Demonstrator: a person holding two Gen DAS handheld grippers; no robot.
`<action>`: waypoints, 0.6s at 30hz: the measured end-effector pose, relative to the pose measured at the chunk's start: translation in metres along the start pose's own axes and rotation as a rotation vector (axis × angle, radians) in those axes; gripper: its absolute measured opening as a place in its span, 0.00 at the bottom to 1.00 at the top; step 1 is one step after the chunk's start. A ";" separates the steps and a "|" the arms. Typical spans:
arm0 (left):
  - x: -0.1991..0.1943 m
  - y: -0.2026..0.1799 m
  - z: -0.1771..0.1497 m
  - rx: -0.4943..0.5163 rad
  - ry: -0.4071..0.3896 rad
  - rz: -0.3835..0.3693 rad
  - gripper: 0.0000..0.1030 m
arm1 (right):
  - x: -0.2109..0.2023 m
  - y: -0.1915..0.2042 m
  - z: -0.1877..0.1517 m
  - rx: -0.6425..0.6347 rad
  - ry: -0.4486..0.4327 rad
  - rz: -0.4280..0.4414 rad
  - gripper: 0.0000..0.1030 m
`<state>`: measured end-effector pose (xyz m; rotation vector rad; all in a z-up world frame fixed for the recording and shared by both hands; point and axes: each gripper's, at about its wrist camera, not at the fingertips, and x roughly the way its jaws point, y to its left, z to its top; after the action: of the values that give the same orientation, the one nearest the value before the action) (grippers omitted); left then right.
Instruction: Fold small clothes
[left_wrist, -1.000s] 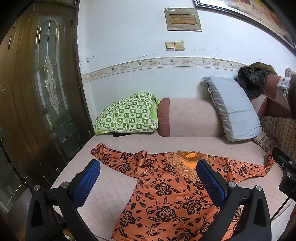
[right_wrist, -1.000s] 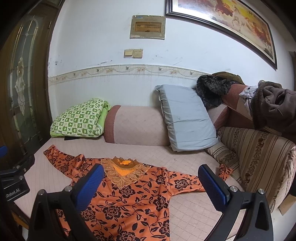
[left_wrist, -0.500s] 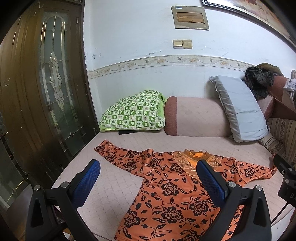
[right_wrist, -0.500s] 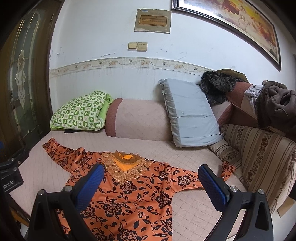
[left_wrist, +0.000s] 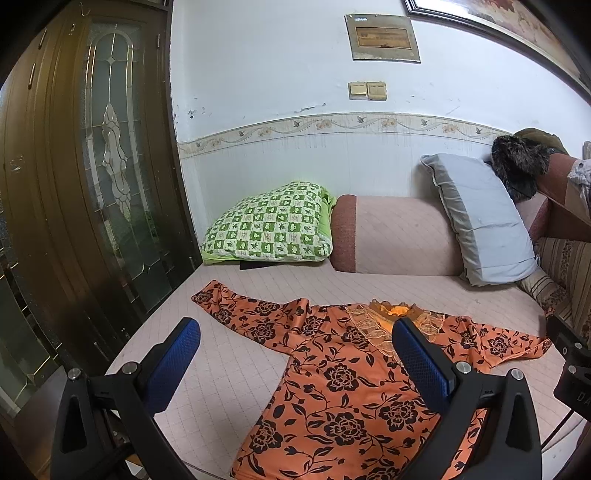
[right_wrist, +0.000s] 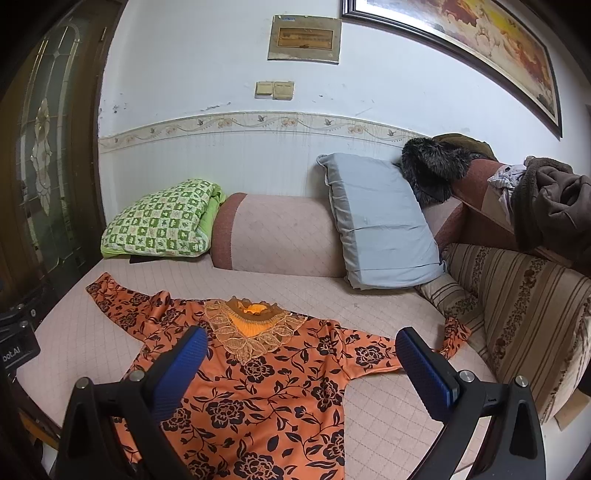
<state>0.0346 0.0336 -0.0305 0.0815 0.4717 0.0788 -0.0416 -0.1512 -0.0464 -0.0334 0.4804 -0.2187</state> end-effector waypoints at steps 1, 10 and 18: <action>-0.001 0.000 0.000 0.001 -0.001 0.001 1.00 | -0.001 0.000 0.000 -0.001 0.000 0.001 1.00; -0.003 0.001 -0.001 0.000 -0.002 0.001 1.00 | -0.004 0.003 0.000 -0.006 -0.002 0.005 1.00; -0.003 0.004 0.002 0.000 0.002 0.001 1.00 | -0.001 0.005 -0.001 -0.011 0.005 0.008 1.00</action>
<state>0.0328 0.0372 -0.0271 0.0811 0.4736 0.0796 -0.0419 -0.1461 -0.0473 -0.0419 0.4863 -0.2080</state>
